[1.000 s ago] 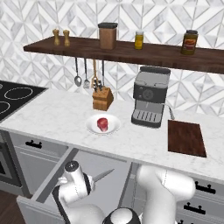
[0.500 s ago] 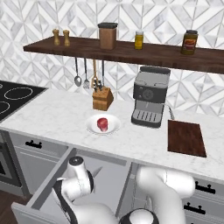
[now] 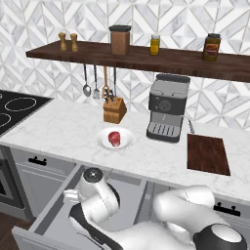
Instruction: Pick up the knife from the drawer and place it on the cutting board. Then place the meat from the plate to the cutting board.
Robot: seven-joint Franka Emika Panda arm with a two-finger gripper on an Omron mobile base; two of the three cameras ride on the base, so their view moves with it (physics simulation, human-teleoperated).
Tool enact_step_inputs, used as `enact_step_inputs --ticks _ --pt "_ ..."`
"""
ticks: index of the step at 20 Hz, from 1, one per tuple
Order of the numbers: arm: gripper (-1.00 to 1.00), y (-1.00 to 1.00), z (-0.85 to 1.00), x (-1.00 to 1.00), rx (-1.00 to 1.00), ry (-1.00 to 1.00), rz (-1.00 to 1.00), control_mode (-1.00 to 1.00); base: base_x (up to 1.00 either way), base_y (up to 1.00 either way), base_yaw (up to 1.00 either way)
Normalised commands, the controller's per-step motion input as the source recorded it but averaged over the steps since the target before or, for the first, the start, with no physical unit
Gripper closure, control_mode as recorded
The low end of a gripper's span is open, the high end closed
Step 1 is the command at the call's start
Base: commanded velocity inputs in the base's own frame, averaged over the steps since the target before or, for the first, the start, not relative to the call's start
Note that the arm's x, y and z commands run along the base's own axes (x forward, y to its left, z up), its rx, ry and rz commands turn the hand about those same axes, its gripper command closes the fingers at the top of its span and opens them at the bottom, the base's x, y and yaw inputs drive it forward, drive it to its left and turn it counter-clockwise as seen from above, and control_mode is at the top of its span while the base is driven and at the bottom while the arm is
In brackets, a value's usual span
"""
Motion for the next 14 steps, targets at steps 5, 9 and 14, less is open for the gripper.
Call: enact_step_inputs --ticks 5,9,14 --pt "1.00 -0.07 1.00 -0.33 0.00 -0.41 0.00 -1.00 0.00 0.00 0.00" --pt "1.00 -0.39 1.00 -0.17 0.04 -0.13 -0.02 -1.00 0.00 0.00 0.00" --pt "1.00 -0.66 0.99 0.07 0.06 0.17 -0.17 -1.00 0.00 0.00 0.00"
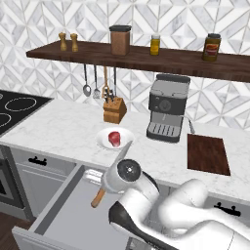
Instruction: Pick up the knife from the drawer and place it on the cutting board. Then place the meat from the plate to the cutting board.
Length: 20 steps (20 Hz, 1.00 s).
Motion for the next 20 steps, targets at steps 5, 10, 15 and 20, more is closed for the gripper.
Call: enact_step_inputs --ticks 5,10,15,20 --pt "1.00 -0.84 0.54 0.27 0.00 0.22 -0.25 -1.00 0.00 0.00 0.00" --pt "1.00 -0.86 0.09 0.17 0.00 0.01 -0.11 -1.00 0.00 0.00 0.00" --pt "1.00 -0.87 0.00 0.22 0.00 0.02 -0.04 -1.00 0.00 0.00 0.00" --pt "1.00 -1.00 -0.01 0.19 0.00 0.05 -0.09 -1.00 0.00 0.00 0.00"
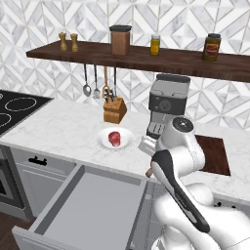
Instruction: Pick up the knife from the drawer and place it on the cutting board. Then place the meat from the plate to the cutting board.
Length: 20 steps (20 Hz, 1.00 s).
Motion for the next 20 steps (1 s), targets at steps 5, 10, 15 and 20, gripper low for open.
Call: enact_step_inputs --ticks 5,10,15,20 --pt "1.00 -1.00 -0.04 0.25 0.00 0.02 -0.11 -1.00 0.00 0.00 0.00" --pt "1.00 -1.00 -0.16 0.40 0.00 0.00 -0.08 -1.00 0.00 0.00 0.00" --pt "1.00 -0.99 -0.12 0.59 0.00 0.01 -0.05 -1.00 0.00 0.00 0.00" --pt "1.00 -0.88 -0.01 0.59 0.00 0.04 -0.02 -1.00 0.00 0.00 0.00"
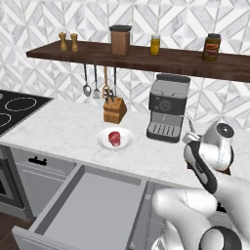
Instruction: Pick up the knife from the drawer and place it on the cutting board. Then place the meat from the plate to the cutting board.
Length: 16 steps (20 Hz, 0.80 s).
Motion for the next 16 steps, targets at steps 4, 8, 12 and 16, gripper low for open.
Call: enact_step_inputs --ticks 4,8,12,16 --pt "1.00 -0.59 0.00 0.62 0.00 0.03 -0.04 -1.00 0.00 0.00 0.00" --pt "1.00 -0.74 0.00 0.46 0.00 0.10 -0.08 -1.00 0.00 0.00 0.00" --pt "1.00 -0.59 -0.06 0.29 0.00 0.04 -0.06 -1.00 0.00 0.00 0.00" --pt "1.00 -0.29 -0.24 0.27 0.00 0.00 0.00 -1.00 0.00 0.00 0.00"
